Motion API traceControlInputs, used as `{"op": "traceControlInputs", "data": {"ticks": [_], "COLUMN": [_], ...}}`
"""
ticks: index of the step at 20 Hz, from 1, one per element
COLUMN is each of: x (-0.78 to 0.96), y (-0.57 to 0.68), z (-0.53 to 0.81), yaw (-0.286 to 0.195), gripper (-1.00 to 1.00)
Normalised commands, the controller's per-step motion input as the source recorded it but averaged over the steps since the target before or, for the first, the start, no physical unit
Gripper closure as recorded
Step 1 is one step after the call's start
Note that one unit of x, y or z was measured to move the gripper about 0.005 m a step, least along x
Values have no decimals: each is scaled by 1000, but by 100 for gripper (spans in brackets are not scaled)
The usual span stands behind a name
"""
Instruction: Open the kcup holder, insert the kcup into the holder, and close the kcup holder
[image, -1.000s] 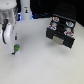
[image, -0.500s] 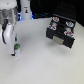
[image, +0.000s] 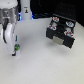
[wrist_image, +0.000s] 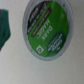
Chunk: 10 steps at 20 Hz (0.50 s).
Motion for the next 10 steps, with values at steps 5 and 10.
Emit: {"op": "traceControlInputs", "data": {"ticks": [5, 10], "x": [155, 74], "y": [39, 12], "z": [-94, -94], "yaw": [0, 0], "gripper": [-100, -100]}}
